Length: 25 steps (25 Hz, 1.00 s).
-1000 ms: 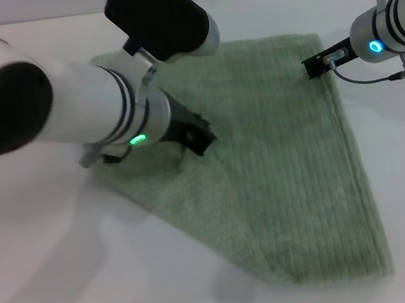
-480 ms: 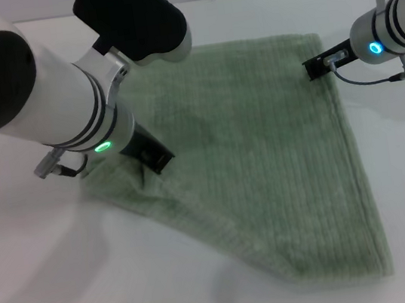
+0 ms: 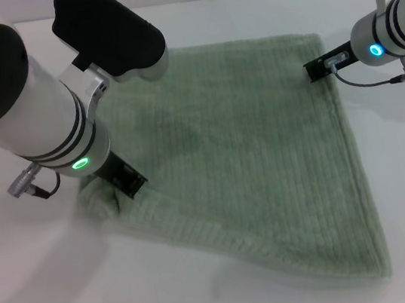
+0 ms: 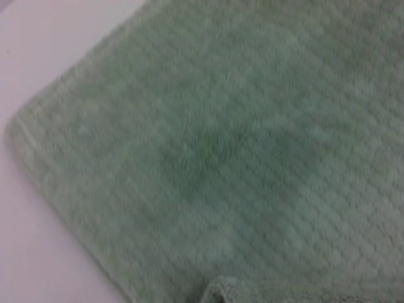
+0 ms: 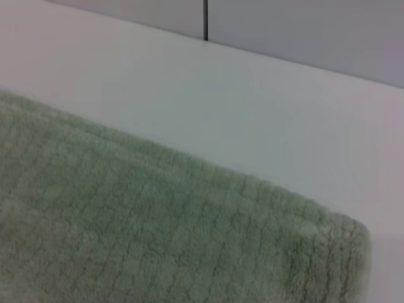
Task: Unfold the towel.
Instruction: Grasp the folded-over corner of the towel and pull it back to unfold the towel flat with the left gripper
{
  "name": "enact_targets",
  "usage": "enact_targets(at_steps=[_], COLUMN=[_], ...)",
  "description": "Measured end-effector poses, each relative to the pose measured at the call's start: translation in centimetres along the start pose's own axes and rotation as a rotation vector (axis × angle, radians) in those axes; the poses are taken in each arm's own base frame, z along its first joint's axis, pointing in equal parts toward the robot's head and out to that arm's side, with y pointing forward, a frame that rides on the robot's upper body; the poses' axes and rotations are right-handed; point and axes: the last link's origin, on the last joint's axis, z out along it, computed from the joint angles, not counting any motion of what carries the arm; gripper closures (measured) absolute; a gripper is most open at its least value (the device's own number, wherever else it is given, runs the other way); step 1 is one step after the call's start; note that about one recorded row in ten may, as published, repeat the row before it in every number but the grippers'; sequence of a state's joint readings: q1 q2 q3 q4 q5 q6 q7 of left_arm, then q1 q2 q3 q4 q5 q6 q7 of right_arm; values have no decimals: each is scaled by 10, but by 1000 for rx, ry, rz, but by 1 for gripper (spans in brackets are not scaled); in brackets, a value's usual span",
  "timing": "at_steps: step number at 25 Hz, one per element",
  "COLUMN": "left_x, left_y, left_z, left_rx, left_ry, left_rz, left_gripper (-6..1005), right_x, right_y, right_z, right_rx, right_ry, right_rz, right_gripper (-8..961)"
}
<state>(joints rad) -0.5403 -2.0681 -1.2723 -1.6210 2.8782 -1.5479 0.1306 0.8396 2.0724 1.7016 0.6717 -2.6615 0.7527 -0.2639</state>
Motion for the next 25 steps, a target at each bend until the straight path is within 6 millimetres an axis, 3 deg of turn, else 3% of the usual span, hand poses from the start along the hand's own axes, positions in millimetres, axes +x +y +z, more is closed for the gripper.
enact_targets(at_steps=[19, 25], left_x=[-24, -25], left_y=[0, 14], left_z=[6, 8], left_rx=[0, 14], left_ry=[-229, -247], left_rz=[-77, -37], left_gripper=[920, 916], right_x=[4, 5], right_y=[-1, -2], right_z=[2, 2], right_rx=[1, 1], right_ry=[11, 14], right_rz=[4, -9], right_gripper=[955, 955])
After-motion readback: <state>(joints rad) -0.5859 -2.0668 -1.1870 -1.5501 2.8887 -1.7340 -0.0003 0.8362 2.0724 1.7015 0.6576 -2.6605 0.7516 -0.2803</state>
